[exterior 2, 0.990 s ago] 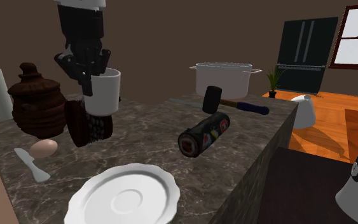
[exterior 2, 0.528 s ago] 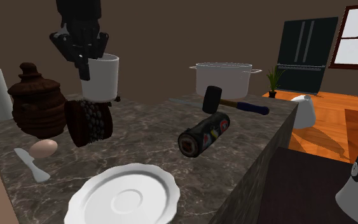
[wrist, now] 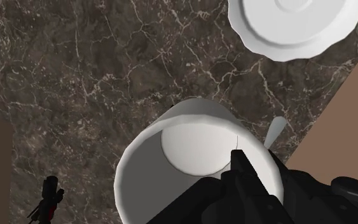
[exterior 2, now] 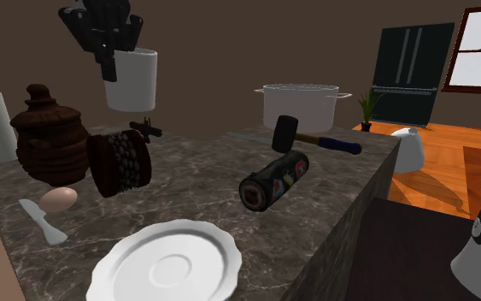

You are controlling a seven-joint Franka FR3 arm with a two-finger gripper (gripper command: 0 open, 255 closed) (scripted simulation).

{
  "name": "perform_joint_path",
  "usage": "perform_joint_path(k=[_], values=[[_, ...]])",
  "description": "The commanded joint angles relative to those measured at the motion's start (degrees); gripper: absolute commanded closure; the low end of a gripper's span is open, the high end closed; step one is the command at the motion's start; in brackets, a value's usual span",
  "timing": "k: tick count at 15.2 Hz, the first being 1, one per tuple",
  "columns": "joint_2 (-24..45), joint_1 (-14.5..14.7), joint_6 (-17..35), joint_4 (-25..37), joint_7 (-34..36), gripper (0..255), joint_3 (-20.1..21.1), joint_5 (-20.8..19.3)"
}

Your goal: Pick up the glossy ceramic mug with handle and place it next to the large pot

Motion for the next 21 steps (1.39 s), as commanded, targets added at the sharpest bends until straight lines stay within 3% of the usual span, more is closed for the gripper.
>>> perform_joint_path(k=[1, 12, 16, 21], values=[[0.41, 0.33, -1.89, 2.31, -0.29, 255, 0.01, -0.07], [5.07, 3.28, -13.08, 18.32, -1.99, 255, -0.31, -1.44], [-6.55, -3.81, -6.2, 0.7, -4.98, 255, -0.04, 2.8], [-17.2, -9.73, -1.15, -13.49, -10.8, 255, -1.68, 7.43]])
